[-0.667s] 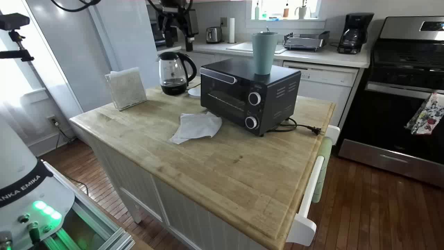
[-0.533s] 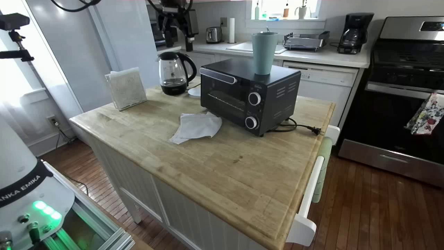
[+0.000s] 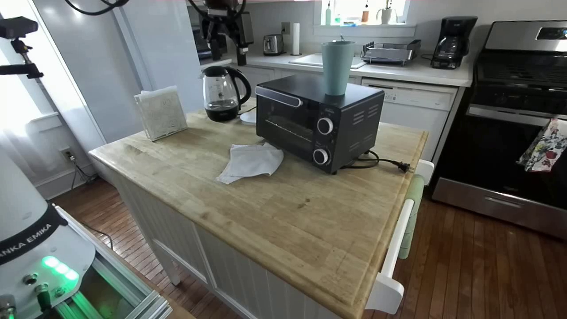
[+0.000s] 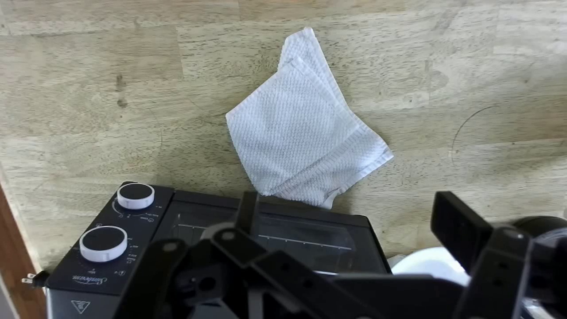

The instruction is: Turn the top right knob in an anticlockwise direction

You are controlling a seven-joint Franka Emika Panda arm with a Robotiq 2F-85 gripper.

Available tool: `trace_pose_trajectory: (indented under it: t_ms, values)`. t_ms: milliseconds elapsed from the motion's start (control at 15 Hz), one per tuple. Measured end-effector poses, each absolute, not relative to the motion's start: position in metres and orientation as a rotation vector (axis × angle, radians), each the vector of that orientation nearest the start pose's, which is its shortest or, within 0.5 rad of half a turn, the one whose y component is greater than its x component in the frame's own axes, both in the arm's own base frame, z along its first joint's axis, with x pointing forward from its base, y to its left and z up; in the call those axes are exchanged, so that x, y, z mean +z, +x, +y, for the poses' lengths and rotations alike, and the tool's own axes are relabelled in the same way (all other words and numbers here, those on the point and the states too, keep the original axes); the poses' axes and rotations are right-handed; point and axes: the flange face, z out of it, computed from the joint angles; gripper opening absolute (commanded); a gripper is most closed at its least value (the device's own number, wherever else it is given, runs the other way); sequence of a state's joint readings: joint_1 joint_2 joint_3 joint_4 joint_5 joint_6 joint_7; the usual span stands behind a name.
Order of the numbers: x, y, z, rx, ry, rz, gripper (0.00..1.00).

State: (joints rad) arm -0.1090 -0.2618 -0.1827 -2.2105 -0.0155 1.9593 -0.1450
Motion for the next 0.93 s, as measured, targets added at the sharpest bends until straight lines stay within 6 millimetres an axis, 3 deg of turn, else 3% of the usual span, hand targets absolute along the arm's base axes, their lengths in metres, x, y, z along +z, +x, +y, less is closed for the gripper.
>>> trace_pose_trajectory:
  t_ms: [533, 667, 933]
  values:
    - [0.487, 0.452, -0.147, -0.041, -3.065, 0.183, 1.00]
    - [0.491, 0.446, -0.165, -0.075, -3.026, 0.185, 1.00]
    - [0.509, 0.419, -0.226, -0.207, -2.922, 0.284, 1.00]
